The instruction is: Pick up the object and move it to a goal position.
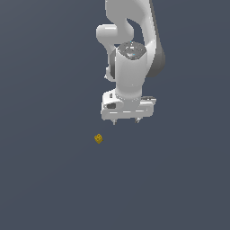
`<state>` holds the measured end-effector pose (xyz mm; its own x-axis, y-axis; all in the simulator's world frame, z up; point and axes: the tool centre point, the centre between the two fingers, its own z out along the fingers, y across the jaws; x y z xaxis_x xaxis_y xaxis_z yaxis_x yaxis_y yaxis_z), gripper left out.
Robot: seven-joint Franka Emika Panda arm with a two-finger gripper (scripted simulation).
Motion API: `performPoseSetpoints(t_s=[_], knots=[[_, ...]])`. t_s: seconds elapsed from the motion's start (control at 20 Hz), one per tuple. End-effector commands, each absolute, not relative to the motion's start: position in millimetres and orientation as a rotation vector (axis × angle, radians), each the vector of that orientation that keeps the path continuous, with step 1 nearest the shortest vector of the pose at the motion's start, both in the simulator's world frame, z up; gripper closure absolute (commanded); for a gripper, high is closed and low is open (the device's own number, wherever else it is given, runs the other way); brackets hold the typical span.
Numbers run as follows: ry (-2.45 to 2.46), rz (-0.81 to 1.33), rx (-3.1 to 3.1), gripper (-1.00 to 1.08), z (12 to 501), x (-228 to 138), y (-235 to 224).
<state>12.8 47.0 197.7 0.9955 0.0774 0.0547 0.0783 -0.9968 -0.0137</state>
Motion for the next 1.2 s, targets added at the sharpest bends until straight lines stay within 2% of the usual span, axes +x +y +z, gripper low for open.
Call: performPoseSetpoints(t_s=[0.0,0.55,1.15], knots=[[-0.122,-0.085,-3.122,-0.92,198,13,47],[-0.134,-0.157,-3.104,-0.92,229,18,60],[-0.195,-0.147,-3.107,-0.92,219,20,50]])
